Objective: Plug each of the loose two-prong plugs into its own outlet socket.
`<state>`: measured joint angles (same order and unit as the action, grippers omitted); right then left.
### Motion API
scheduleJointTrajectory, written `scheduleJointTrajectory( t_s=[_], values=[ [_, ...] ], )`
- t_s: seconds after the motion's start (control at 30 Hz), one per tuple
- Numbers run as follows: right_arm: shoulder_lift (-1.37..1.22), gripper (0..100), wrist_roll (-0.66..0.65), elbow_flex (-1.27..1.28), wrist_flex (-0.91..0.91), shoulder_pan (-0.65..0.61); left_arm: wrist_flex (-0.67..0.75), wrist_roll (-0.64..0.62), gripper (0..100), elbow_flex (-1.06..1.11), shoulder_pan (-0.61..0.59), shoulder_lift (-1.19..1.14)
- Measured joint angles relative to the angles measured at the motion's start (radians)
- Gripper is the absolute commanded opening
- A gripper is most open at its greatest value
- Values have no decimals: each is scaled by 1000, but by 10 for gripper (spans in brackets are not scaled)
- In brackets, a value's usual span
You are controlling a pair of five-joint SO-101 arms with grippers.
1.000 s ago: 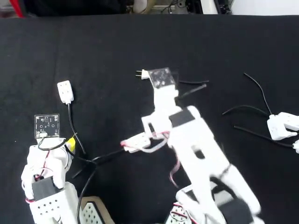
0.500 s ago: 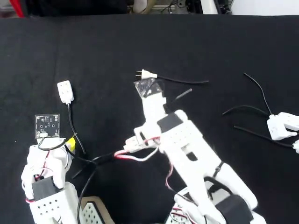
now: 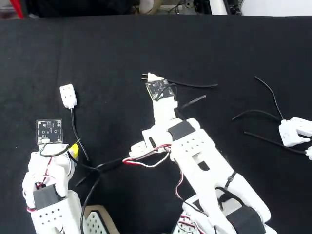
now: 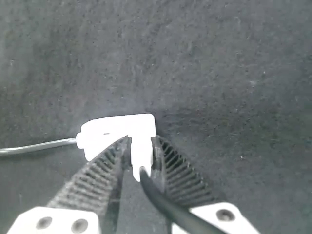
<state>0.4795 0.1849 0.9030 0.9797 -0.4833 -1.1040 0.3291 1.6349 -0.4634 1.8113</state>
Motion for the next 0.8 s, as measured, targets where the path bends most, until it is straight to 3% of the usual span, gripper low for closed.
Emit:
scheduleJointTrajectory(
  t_s=[0.8],
  values=[
    [6,11,17,81,-52,-43,0,0,259,6,0,0]
  ],
)
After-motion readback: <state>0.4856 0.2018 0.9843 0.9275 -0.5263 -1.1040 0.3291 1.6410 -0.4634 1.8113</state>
